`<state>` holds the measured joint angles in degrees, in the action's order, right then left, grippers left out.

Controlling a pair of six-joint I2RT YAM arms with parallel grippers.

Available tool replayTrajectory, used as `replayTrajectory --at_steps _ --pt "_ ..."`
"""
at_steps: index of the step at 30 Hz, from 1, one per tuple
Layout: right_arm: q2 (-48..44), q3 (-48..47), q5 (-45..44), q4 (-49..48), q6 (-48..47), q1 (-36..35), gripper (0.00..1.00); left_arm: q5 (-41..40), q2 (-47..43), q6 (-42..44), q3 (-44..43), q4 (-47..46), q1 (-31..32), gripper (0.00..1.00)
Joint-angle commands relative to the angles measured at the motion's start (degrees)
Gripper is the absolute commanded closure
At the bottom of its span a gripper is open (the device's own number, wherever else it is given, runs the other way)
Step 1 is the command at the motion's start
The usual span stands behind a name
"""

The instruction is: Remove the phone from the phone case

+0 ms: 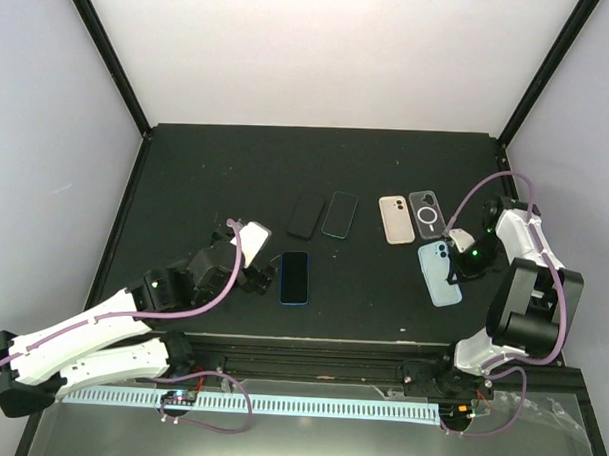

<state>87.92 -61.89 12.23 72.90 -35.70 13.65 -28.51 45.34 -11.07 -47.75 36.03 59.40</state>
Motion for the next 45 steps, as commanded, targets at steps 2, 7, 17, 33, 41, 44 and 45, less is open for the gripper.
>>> replayTrajectory --at_steps 2,7,17,33,41,44,45 --pt "4.7 -2.6 1.4 1.3 -0.2 1.7 0.99 -3.1 -0.2 0.9 0.2 -1.0 -0.3 0.01" --pt "9.1 -4.0 4.2 1.6 0.1 3.0 0.99 -3.9 0.0 0.9 0.2 -0.7 -0.3 0.01" --pt "17.0 -8.5 7.7 -0.4 2.4 3.8 0.97 -4.4 -0.1 0.9 0.5 -0.9 -0.3 0.01" --pt "22.9 -11.6 0.6 -6.3 7.1 4.2 0.77 -5.2 0.5 1.4 0.5 -0.8 -0.3 0.01" --pt "14.7 -9.7 -1.3 -7.8 6.8 4.5 0.7 -5.6 0.9 1.3 0.5 -0.6 -0.4 0.01" --pt "8.3 -9.8 1.0 -7.2 6.1 4.5 0.69 -5.8 1.2 1.4 0.7 -0.7 -0.5 0.01" --pt "5.3 -10.4 2.7 -6.2 5.9 4.4 0.69 -5.9 1.3 1.4 0.7 -0.7 -0.5 0.01"
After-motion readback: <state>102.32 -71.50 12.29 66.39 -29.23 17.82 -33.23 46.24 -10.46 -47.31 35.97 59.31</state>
